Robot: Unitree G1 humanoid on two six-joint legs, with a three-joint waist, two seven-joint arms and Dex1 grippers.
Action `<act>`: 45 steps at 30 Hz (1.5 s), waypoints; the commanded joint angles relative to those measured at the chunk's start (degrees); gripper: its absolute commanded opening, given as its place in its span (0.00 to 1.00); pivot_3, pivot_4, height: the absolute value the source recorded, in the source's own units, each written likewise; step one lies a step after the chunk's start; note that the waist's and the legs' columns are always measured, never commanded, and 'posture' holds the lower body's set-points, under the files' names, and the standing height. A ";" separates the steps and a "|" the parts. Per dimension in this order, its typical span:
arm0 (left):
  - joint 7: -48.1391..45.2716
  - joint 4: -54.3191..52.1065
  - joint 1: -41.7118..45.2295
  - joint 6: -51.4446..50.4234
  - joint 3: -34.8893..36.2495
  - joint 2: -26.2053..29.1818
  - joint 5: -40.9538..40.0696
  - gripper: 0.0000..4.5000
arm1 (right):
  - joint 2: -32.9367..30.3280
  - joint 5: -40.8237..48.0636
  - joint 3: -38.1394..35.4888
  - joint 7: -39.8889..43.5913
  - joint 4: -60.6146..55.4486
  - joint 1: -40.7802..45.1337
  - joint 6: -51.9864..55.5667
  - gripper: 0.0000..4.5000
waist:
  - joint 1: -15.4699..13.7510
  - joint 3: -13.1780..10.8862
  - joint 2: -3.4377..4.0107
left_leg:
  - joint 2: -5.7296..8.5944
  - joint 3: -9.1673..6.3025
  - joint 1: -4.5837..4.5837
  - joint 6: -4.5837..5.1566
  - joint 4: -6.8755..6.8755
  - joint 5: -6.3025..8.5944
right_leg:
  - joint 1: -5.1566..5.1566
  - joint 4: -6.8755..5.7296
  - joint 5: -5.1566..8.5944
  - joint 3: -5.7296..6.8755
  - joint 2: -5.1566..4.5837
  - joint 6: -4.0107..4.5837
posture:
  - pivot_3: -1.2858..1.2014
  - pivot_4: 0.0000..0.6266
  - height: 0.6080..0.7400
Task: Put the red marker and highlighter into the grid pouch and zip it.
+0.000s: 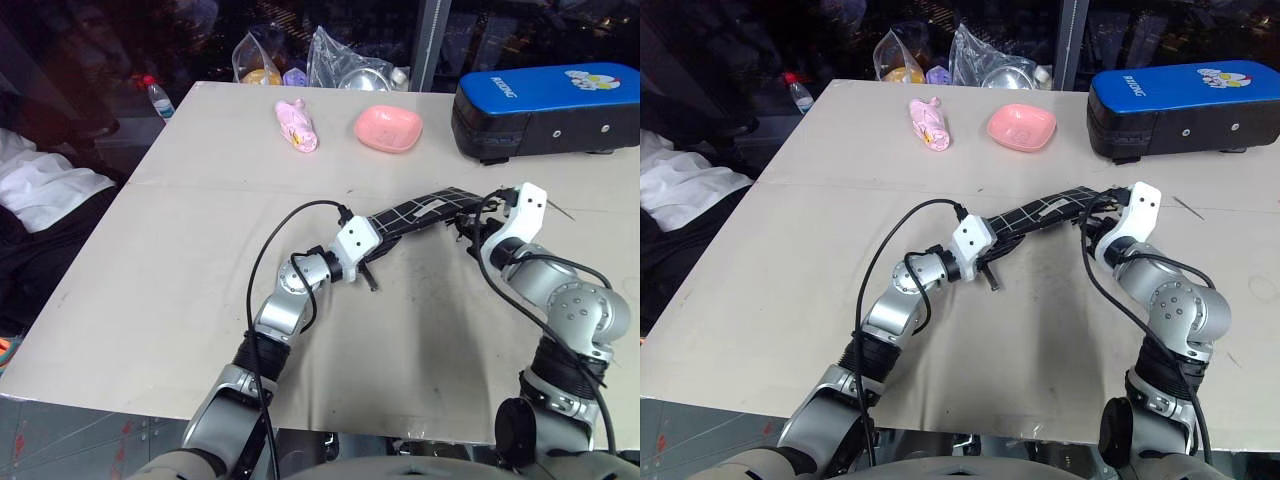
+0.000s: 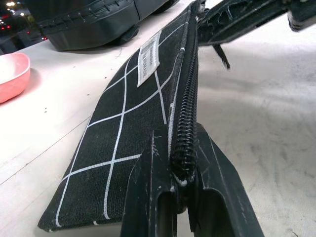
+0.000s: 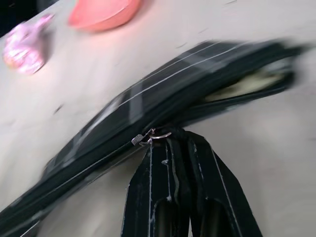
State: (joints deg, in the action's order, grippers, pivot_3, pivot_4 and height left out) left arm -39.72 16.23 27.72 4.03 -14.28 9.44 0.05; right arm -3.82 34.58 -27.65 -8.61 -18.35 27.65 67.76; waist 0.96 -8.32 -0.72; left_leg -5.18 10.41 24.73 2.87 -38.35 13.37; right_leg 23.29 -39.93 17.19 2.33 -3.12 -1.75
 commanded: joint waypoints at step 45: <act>4.62 -25.32 -20.66 -1.83 11.60 12.25 -6.21 0.98 | -33.09 -9.13 9.62 64.08 18.25 -36.35 -66.46 0.94 | -0.34 -0.01 0.01 | -0.11 -0.01 -0.28 0.01 0.02 0.01 | -0.22 0.08 0.02 -0.03 -0.02 -0.01 | 0.52 0.24 0.89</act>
State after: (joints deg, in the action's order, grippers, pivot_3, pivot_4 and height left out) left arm -37.27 -4.41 8.53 5.53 -5.72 21.95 -3.10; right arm -36.31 23.93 -15.26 53.54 -0.53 -8.24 3.82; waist 0.62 -8.33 -0.71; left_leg -5.26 10.38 24.47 2.89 -38.33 13.38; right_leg 23.06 -39.85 17.21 2.32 -3.17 -1.76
